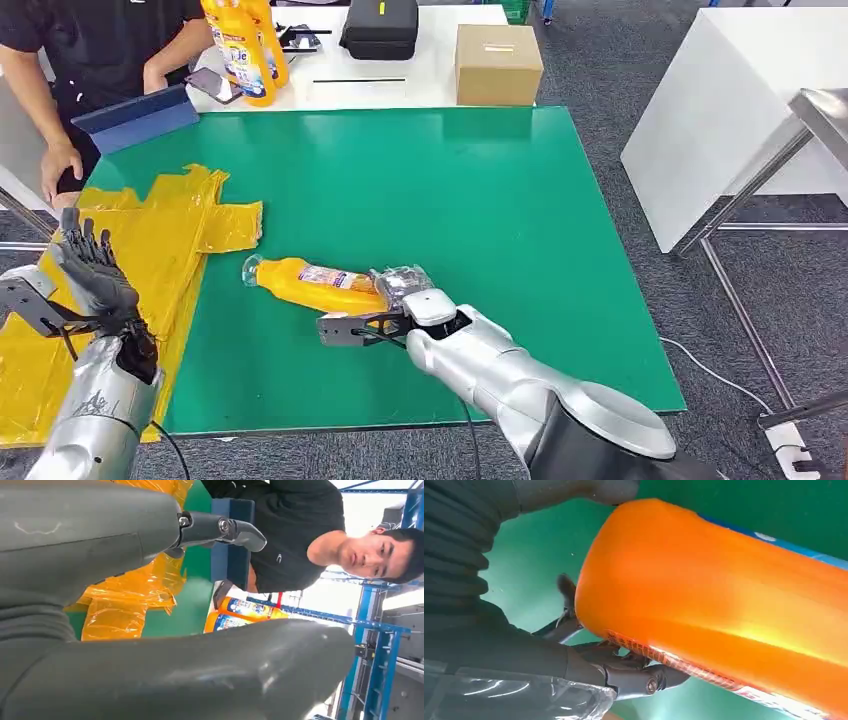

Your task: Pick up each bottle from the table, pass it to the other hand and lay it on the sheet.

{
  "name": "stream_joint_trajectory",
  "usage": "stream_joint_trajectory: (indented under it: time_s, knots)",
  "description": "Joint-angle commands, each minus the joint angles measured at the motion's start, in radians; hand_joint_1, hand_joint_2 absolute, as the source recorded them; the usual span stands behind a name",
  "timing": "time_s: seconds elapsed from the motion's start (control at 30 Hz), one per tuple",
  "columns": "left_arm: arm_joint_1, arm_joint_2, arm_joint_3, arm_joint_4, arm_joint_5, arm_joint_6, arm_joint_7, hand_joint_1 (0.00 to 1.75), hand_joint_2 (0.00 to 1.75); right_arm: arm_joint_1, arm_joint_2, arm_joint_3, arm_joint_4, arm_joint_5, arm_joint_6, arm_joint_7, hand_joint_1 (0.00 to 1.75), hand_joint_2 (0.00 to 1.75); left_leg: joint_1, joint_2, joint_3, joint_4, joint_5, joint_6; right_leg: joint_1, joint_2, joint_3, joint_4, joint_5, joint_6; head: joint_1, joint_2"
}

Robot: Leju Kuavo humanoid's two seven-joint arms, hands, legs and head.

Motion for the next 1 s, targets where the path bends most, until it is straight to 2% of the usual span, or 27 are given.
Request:
stream_joint_trajectory:
  time_s: [0.03, 0.13, 0.37, 0.57, 0.6, 0.63, 0.8, 0.9, 0.93, 1.0]
  knots:
    - [-0.061, 0.039, -0.017, 0.113, 0.012, 0.001, -0.077, 0.0, 0.0, -0.044, -0.003, 0.065, 0.091, 0.034, 0.012, 0.003, 1.45, 1.75, 0.0, -0.001, 0.002, 0.0, -0.001, -0.002, 0.0, -0.001, 0.002, 0.0, -0.001, -0.001, 0.0, 0.0]
    - [-0.067, 0.049, -0.014, 0.127, 0.024, -0.005, -0.079, 0.0, 0.0, -0.046, -0.029, 0.08, 0.111, 0.07, 0.017, 0.015, 1.41, 1.75, 0.0, -0.001, 0.003, 0.0, -0.001, -0.002, 0.0, -0.002, 0.003, 0.0, -0.002, -0.001, 0.0, 0.0]
    - [-0.102, 0.049, -0.016, 0.174, 0.04, -0.016, -0.077, 0.0, 0.0, -0.017, -0.127, 0.091, 0.122, 0.144, 0.055, 0.041, 1.45, 1.75, 0.0, -0.004, 0.003, 0.0, -0.001, -0.002, 0.0, -0.005, 0.005, -0.001, -0.002, -0.001, 0.0, 0.0]
    - [-0.087, 0.051, -0.003, 0.16, 0.051, -0.018, -0.081, 0.0, 0.0, -0.004, -0.143, 0.078, 0.123, 0.161, 0.065, 0.038, 1.5, 1.75, 0.0, -0.003, 0.004, 0.0, -0.001, -0.002, 0.0, -0.004, 0.006, -0.001, -0.002, -0.001, 0.0, 0.0]
    - [-0.075, 0.054, 0.005, 0.146, 0.054, -0.013, -0.081, 0.0, 0.0, -0.006, -0.137, 0.082, 0.123, 0.168, 0.07, 0.034, 1.31, 1.75, 0.0, -0.004, 0.005, 0.0, -0.001, -0.003, 0.0, -0.004, 0.007, -0.001, -0.002, -0.001, 0.0, 0.0]
    - [-0.059, 0.058, 0.011, 0.131, 0.056, -0.014, -0.081, 0.0, 0.0, -0.008, -0.128, 0.083, 0.121, 0.173, 0.071, 0.033, 0.0, 1.75, 0.0, -0.002, 0.003, 0.0, -0.001, -0.002, 0.0, -0.002, 0.004, -0.001, -0.001, 0.0, 0.0, 0.0]
    - [0.025, 0.069, 0.062, 0.043, 0.066, -0.027, -0.081, 0.0, 0.0, -0.039, -0.082, 0.061, 0.12, 0.187, 0.066, 0.029, 0.0, 1.75, -0.001, 0.002, 0.004, -0.001, -0.001, -0.002, -0.001, 0.002, 0.004, -0.001, 0.0, -0.001, 0.0, 0.0]
    - [0.056, 0.074, 0.088, 0.011, 0.066, -0.027, -0.081, 0.0, 0.0, -0.072, -0.063, 0.021, 0.102, 0.171, 0.058, -0.013, 0.0, 1.75, 0.0, 0.004, 0.005, 0.0, -0.002, -0.003, 0.0, 0.003, 0.004, 0.0, -0.001, -0.001, 0.0, 0.0]
    - [0.076, 0.074, 0.101, -0.012, 0.069, -0.023, -0.081, 0.0, 0.0, -0.082, -0.056, -0.012, 0.091, 0.153, 0.056, -0.055, 0.0, 0.0, 0.0, 0.004, 0.006, 0.0, -0.003, -0.004, 0.0, 0.003, 0.005, 0.001, -0.002, -0.002, 0.0, 0.0]
    - [0.108, 0.079, 0.116, -0.038, 0.075, -0.031, -0.081, 0.0, 0.0, -0.104, -0.042, -0.038, 0.079, 0.143, 0.072, -0.085, 0.0, 0.0, 0.0, 0.005, 0.004, 0.0, -0.002, -0.002, 0.0, 0.004, 0.002, 0.001, -0.001, -0.001, 0.0, 0.0]
